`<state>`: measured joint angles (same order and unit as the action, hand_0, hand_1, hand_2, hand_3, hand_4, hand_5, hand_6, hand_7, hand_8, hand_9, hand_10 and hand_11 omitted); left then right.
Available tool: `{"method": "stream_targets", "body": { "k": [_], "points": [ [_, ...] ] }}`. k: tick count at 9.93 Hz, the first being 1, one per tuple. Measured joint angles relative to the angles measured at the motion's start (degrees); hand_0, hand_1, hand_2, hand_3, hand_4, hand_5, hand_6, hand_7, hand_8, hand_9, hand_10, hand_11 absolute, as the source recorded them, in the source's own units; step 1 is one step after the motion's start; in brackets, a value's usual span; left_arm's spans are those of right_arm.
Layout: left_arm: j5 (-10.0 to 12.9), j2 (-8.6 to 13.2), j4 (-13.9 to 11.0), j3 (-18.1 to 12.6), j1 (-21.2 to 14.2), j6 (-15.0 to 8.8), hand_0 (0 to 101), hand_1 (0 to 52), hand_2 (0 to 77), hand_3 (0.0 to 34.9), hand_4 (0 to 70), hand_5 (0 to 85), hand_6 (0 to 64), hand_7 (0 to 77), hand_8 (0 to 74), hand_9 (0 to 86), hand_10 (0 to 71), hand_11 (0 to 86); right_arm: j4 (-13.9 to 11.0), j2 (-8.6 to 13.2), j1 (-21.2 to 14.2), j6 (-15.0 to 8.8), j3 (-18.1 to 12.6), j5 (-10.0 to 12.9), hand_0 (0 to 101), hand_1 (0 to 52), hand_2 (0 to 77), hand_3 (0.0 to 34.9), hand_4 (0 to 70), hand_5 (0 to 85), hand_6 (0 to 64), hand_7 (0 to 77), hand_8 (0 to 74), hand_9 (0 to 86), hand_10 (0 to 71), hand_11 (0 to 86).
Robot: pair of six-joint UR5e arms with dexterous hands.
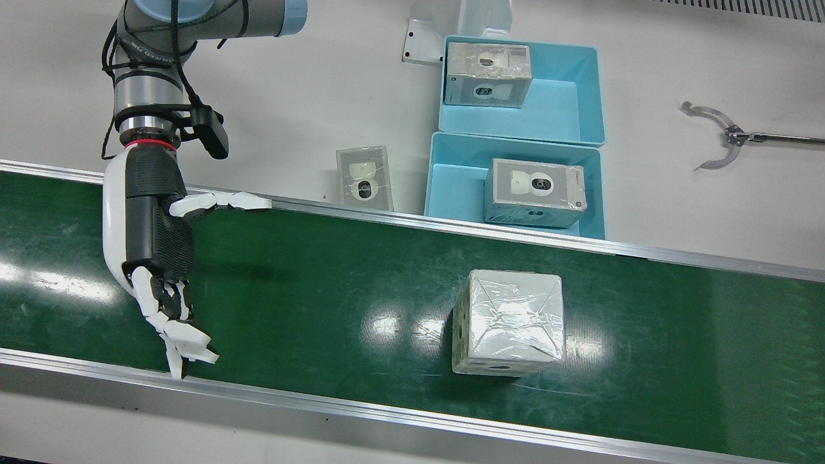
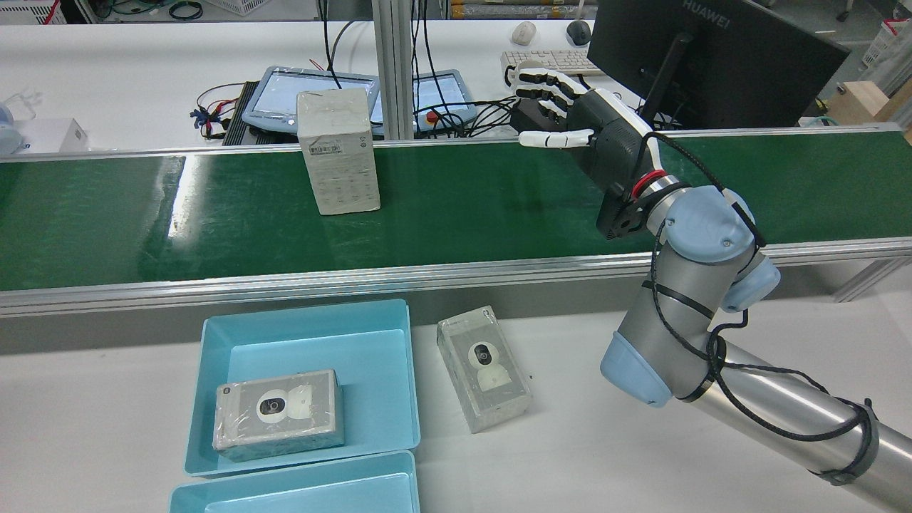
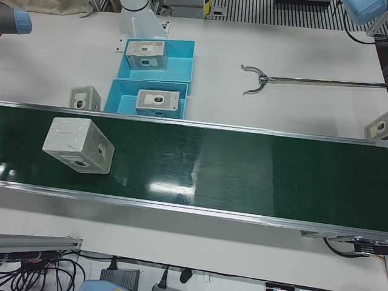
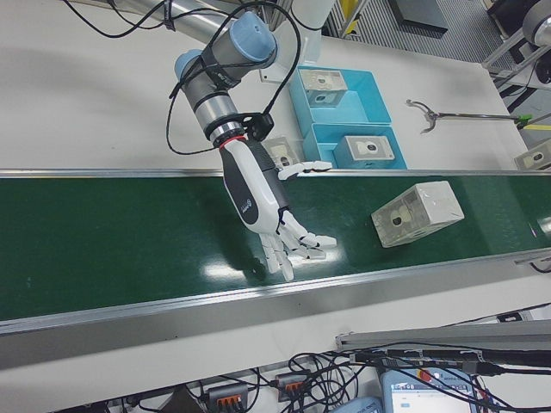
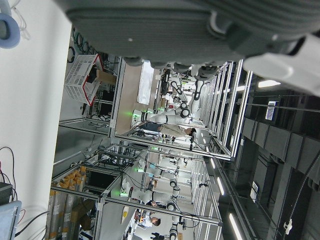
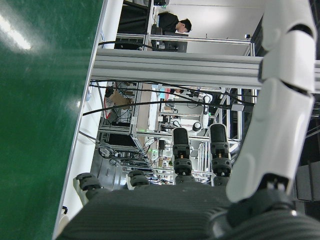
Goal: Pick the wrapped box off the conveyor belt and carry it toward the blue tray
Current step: 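Lower the right hand toward the belt in the path of the box, then close the right hand fingers around the white wrapped box and lift it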
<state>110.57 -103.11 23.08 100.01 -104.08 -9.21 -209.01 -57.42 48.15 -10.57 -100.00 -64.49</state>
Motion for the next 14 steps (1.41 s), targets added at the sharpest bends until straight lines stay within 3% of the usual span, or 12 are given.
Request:
{"method": "stream_targets", "body": {
  "k": [9,10,14],
  "points": [
    [0.0,0.0,0.0,0.0,0.0,0.0,0,0.0,1.1,0.0,0.0,0.5,0.0,0.5,0.5,0.0,0.0,0.0,0.0,2.8,-0.6,-0.2,2.2,0.1,44,11.5,16.4,29.8,9.8,25.1,0.0,24.5,0.0,6.5,2.7,4.9],
    [0.0,0.0,0.0,0.0,0.0,0.0,0,0.0,1.1,0.0,0.0,0.5,0.0,0.5,0.5,0.0,0.5,0.0,0.0,2.9,-0.6,-0.2,2.4,0.1,47,15.8,18.0,29.8,8.2,23.5,0.0,25.6,0.0,6.5,2.7,4.9],
    [0.0,0.0,0.0,0.0,0.0,0.0,0,0.0,1.1,0.0,0.0,0.5,0.0,0.5,0.5,0.0,0.5,0.0,0.0,3.3,-0.8,-0.3,2.8,0.1,47,15.3,18.0,29.7,9.3,24.0,0.0,26.2,0.0,6.5,2.7,4.9]
  ]
}}
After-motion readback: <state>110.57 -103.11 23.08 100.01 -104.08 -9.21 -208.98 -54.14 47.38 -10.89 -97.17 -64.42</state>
